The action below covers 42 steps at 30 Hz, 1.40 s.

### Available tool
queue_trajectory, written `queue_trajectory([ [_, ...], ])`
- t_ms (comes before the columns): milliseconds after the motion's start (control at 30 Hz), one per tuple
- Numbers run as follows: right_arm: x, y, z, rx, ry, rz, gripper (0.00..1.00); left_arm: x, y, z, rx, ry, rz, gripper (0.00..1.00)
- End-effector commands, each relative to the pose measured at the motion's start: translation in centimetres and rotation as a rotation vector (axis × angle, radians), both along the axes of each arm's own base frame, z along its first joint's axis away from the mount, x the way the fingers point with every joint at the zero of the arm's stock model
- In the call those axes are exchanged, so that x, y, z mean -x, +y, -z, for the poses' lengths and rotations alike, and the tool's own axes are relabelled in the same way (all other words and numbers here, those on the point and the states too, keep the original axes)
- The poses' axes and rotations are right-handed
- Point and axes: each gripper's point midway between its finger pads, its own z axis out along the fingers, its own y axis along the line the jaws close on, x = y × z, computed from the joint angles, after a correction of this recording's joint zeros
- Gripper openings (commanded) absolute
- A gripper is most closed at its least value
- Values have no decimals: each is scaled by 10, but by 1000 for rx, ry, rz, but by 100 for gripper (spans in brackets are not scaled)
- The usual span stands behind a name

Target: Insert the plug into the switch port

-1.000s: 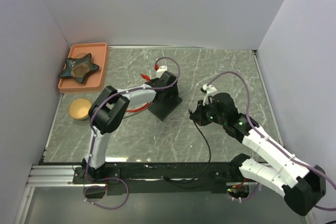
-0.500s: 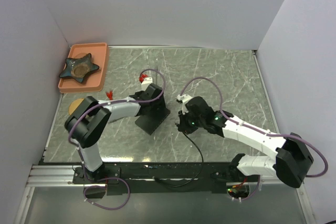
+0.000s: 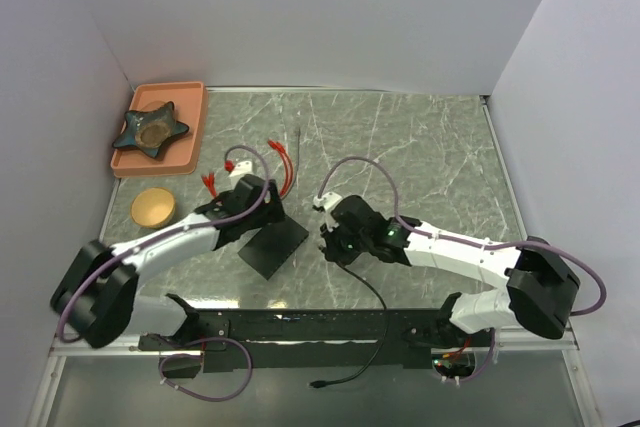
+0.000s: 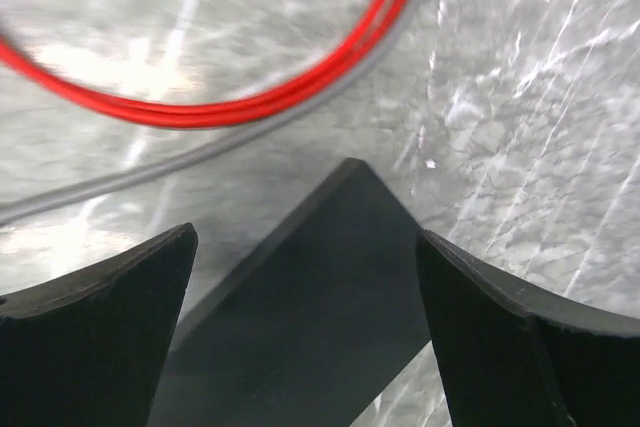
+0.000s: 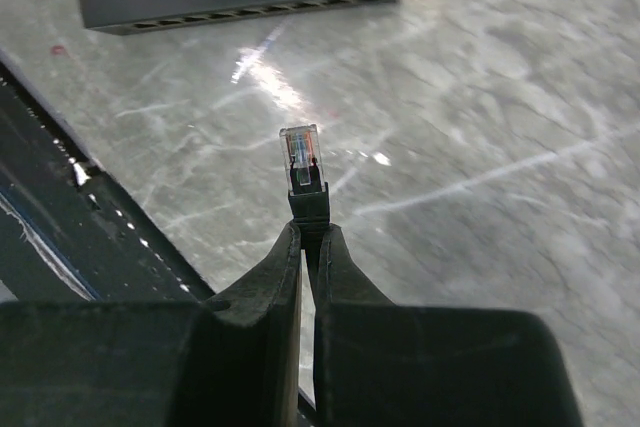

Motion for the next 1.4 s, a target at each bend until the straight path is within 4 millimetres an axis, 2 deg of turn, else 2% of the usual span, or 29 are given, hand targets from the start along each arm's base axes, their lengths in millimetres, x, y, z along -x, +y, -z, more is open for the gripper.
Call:
queue_trajectory([
  [0, -3, 33, -22, -60, -64, -52, 0, 3, 23, -7, 75, -24, -24, 97],
  [67, 5, 43, -21, -60, -60, -82, 0, 7, 29, -7, 94, -18, -22, 97],
  [100, 8, 45, -15, -42, -51, -88, 0, 11, 35, 0, 94, -3, -34, 97],
  [167, 16, 55, -14, -28, -49, -118, 0, 16, 35, 1, 126, 4, -31, 96],
  [300, 25, 67, 4, 34, -30, -143, 0, 30, 38, 16, 176, 30, -45, 96],
  [600, 26, 81, 22, 97, 24, -167, 0, 38, 29, 25, 245, 51, -24, 95],
  [633, 25, 85, 20, 93, 21, -172, 0, 38, 27, 27, 252, 57, -18, 95],
  [733, 21, 87, 31, 133, 40, -159, 0, 37, 21, 31, 271, 66, -1, 94],
  [800, 17, 83, 37, 181, 51, -134, 0, 37, 19, 33, 278, 73, 6, 93],
  [933, -1, 82, 44, 207, 96, -78, 0, 36, 13, 35, 308, 66, 20, 93],
  [1167, -26, 75, 41, 202, 87, -23, 0, 30, 6, 34, 324, 64, 34, 92],
  [1367, -20, 77, 26, 142, 59, -71, 0, 33, 11, 33, 312, 67, 14, 92],
])
